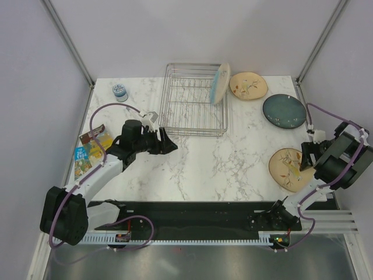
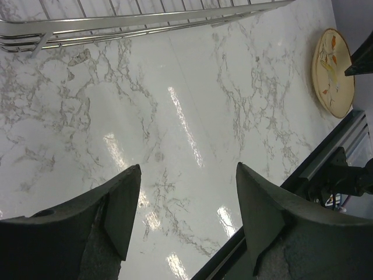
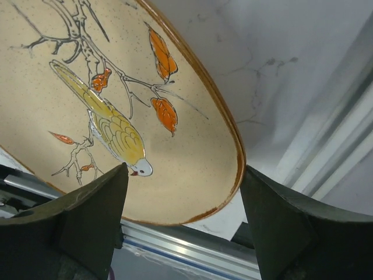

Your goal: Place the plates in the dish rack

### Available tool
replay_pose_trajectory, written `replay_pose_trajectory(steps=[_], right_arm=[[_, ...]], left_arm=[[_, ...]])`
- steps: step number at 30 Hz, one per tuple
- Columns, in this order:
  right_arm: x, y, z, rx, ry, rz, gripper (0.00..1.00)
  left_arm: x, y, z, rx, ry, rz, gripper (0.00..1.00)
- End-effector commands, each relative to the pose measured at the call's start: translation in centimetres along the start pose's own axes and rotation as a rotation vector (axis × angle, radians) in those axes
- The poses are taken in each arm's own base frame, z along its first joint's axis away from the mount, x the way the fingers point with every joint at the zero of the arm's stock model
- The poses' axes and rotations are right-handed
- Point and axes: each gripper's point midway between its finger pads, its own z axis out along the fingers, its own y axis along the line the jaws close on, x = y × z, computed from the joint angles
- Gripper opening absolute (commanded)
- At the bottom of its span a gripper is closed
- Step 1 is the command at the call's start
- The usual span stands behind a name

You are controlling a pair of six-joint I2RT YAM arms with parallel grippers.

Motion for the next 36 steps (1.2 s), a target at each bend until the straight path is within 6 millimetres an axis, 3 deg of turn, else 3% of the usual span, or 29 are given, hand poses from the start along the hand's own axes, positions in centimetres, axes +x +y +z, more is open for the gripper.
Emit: replay_pose_trajectory(steps=[1,6,9,16,21,24,28,31,36], right_arm=[[0.2,1.9,1.9,-0.114,-0.017,-0.001,0.84],[0.4,4.9,2.3,-0.192,-0.001,0.001,0.82],[0.0,8.1,2.1,-0.260,0.003,-0.026,0.82],[-3.5,17.1,2.9,-0.443,0.055,-0.080,0.83],[-6.9,20.7,3.2,-0.534,0.061,-0.036,0.82],[-7.8,23.1,4.0,-0.586,0.104,-0.034,0.83],[-7.8,26.2,5.5,-0.599,0.159,-0.079,0.95],[-7.8,25.3,5.4,-0.508,0.129,-0.105,0.98],[-6.9,21.3,5.8,-0.320,0.098,-0.123,0.98]], left_arm=[[-2.6,-0.9,0.1,0.031,-0.054,0.079,0.74],[-2.5,-0.5,0.3,0.008,-0.057,0.042,0.74],[-2.2,-0.6,0.2,0.002,-0.049,-0.008,0.75],[-0.2,-1.0,0.4,0.006,-0.006,-0.090,0.77],[0.8,-1.1,0.5,-0.006,0.031,-0.170,0.77],[1.4,-1.7,0.9,-0.014,0.052,-0.210,0.78],[3.6,-4.1,1.5,0.027,0.115,-0.211,0.78],[6.3,-4.9,2.3,0.024,0.169,-0.194,0.77],[10.4,-4.9,4.8,-0.039,0.252,-0.207,0.75]])
